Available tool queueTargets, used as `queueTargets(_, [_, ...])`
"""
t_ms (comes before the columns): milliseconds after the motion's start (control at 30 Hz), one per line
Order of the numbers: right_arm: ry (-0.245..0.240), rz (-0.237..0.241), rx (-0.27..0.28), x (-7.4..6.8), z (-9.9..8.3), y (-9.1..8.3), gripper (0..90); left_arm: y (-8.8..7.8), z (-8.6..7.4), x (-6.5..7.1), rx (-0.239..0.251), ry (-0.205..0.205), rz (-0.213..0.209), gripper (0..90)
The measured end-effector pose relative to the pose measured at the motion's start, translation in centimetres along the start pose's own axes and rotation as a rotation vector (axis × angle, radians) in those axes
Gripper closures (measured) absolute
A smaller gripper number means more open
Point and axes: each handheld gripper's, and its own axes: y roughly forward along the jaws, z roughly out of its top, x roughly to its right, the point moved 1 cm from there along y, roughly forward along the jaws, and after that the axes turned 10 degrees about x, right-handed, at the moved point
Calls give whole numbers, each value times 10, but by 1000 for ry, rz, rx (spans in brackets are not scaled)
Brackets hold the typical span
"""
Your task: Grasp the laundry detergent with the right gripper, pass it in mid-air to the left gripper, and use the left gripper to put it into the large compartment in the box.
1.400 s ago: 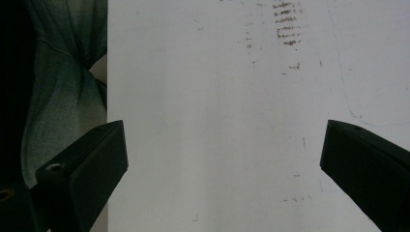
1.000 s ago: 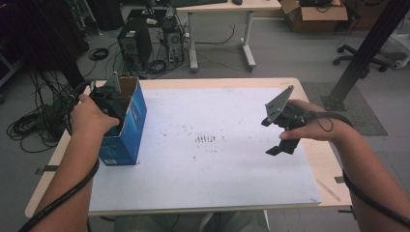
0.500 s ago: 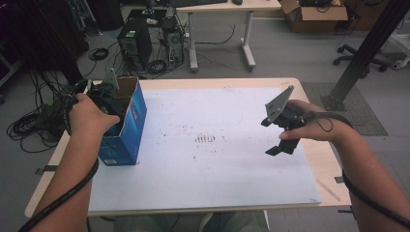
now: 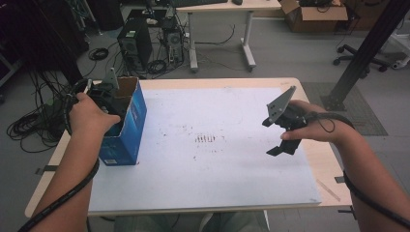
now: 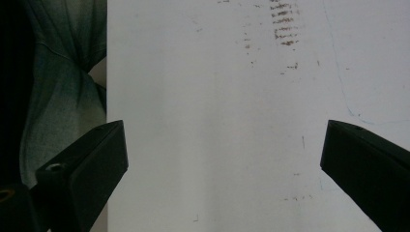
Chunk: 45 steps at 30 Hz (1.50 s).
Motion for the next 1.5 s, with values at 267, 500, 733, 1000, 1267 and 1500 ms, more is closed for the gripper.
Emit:
queueTargets(267, [-2, 2, 7, -1, 0, 0, 29, -13, -3, 1, 22, 1, 0, 249])
queueTargets(500, [-9, 3, 14, -1, 1, 1, 30, -23, -5, 4, 35, 13, 14, 218])
queueTargets(733, [-10, -4, 19, -3, 2, -4, 29, -31, -6, 5, 43, 26, 35, 162])
queueTargets(1000, [-8, -9, 21, -4, 3, -7, 29, -48, -7, 10, 66, 71, 51, 112])
queueTargets(1267, [-8, -8, 23, -4, 5, -8, 29, -66, -9, 19, 88, 135, 65, 59])
queueTargets(1500, [-13, -10, 20, -6, 8, -9, 29, -78, -10, 34, 104, 195, 75, 2])
